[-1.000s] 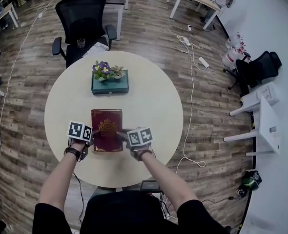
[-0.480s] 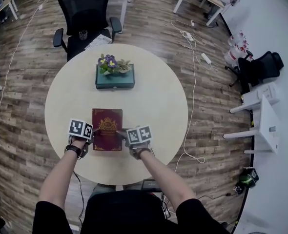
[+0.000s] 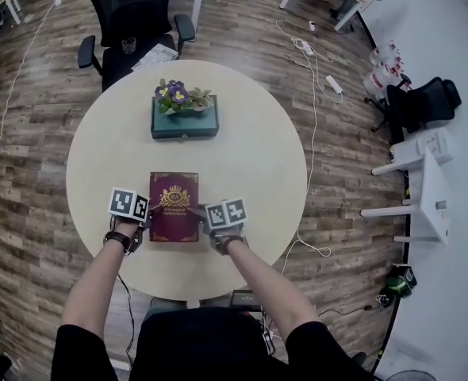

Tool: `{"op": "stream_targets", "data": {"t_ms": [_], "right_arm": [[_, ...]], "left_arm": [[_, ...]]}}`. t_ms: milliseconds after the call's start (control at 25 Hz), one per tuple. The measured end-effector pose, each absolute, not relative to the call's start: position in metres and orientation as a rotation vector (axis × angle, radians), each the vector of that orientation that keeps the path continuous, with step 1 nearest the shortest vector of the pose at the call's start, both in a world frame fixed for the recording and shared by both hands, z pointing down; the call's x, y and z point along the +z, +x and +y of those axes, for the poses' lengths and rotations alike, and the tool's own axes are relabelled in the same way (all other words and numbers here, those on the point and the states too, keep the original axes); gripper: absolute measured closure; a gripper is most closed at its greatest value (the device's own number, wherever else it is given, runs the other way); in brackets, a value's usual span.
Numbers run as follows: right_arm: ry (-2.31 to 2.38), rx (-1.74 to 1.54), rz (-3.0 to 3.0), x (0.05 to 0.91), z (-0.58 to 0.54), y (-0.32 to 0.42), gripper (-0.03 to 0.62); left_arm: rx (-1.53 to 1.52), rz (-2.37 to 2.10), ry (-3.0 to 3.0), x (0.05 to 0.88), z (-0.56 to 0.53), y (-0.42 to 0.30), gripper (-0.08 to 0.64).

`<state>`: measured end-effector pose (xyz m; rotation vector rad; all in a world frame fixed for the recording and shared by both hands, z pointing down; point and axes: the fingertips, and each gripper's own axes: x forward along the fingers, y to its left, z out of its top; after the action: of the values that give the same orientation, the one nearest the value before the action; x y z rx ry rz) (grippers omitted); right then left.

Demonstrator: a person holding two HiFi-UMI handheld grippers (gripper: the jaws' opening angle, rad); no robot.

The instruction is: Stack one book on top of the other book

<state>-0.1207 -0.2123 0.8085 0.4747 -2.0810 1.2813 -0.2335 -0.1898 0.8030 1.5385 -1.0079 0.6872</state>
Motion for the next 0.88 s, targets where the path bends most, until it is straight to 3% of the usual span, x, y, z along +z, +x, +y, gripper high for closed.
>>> {"op": "stream_targets", "data": {"t_ms": [280, 400, 520, 880], "right_arm": [[0.491, 1.298, -2.071, 0.809, -0.214, -0.121, 0.457], [0.498, 1.245, -2.073, 0.804, -0.211, -0.116, 0.408], [0.547, 1.145, -2.11, 0.79, -0.217, -0.104, 0.407], [0.632, 0.685, -2.451, 0.642, -0.221, -0.088, 0.431]], "left_arm": [[0.634, -0.99, 1.535, 0.806, -0.19, -0.236, 0.407], [0.647, -0.992, 1.526, 0.804, -0.183, -0.239, 0.405], [0.648, -1.023, 1.559, 0.79, -0.177, -0.248, 0.399], [0.414, -1.307, 2.146, 0.61, -0.191, -0.222, 0.422]]}}
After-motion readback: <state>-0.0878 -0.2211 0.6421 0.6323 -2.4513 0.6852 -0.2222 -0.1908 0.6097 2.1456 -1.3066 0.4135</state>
